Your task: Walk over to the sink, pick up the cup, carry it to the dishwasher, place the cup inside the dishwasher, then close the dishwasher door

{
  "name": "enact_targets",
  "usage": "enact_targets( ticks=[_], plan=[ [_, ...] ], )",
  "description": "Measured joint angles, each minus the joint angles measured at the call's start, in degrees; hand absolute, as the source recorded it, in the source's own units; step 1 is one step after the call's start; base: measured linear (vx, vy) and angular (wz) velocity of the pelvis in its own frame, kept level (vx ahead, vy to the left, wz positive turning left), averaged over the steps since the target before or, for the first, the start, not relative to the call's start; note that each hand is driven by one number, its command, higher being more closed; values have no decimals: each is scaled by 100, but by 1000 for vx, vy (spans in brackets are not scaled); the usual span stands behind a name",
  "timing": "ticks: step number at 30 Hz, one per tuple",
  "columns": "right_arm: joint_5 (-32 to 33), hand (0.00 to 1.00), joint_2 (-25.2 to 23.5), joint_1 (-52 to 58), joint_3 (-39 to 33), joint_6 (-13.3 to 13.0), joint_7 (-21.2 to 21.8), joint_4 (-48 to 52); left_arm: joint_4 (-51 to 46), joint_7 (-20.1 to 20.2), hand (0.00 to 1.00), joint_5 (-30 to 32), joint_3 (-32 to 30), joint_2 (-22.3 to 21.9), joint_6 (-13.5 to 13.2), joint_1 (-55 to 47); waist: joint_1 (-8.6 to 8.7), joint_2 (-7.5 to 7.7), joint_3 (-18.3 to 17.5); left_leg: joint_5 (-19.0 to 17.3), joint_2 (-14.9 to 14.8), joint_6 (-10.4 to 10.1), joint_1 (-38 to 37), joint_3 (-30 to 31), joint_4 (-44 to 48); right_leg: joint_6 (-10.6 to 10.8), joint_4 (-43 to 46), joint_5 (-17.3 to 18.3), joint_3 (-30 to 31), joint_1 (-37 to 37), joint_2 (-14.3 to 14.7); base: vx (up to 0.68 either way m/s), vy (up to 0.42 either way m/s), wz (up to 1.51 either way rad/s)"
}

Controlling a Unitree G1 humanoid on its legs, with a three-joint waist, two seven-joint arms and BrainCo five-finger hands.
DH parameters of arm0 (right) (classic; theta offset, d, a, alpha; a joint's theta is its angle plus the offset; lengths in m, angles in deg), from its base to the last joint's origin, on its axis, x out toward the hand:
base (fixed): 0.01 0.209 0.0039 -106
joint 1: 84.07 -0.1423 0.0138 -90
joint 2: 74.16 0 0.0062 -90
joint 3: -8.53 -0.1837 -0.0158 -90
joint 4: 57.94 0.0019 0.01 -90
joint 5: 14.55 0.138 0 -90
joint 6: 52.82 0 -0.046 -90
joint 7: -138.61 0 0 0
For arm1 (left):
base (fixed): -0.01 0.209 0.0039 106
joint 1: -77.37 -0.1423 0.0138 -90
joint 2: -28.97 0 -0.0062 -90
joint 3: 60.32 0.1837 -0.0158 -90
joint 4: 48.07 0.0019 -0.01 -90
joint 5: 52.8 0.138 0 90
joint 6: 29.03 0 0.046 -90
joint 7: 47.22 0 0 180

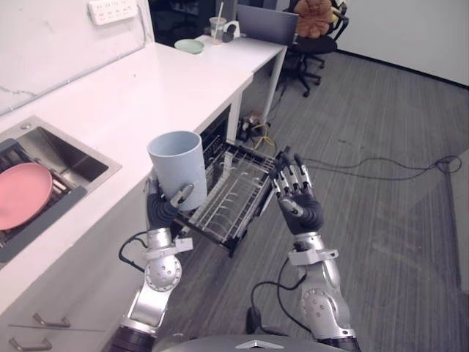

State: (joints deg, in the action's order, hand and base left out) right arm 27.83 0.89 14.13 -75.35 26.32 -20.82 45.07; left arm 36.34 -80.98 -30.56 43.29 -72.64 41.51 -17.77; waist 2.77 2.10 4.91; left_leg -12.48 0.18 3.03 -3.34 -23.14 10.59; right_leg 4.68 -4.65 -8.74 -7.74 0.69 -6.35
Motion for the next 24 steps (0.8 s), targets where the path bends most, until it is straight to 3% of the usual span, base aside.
enact_targets(
  ticks=[8,17,24],
  plan=[
    [-65,0,62,-254,552,168,-234,197,12,-621,100,340,-220,-1,155,9,56,-3,-212,-77,-103,-68,23,-418,32,17,2,-97,454,245,157,10,-12,-26],
    [-177,0,66,-294,669,505,-280,188,13,-620,100,404,-681,0,126,131,61,-7,-234,-110,-96,-38,-135,-428,29,6,-1,-101,551,130,169,-40,-10,-6],
    [-185,0,207,-296,669,507,-800,177,12,-738,100,950,-495,-128,-126,124,49,-129,-390,-41,-14,3,-57,-5,-50,-9,1,46,69,-11,39,-30,-5,33]
  ],
)
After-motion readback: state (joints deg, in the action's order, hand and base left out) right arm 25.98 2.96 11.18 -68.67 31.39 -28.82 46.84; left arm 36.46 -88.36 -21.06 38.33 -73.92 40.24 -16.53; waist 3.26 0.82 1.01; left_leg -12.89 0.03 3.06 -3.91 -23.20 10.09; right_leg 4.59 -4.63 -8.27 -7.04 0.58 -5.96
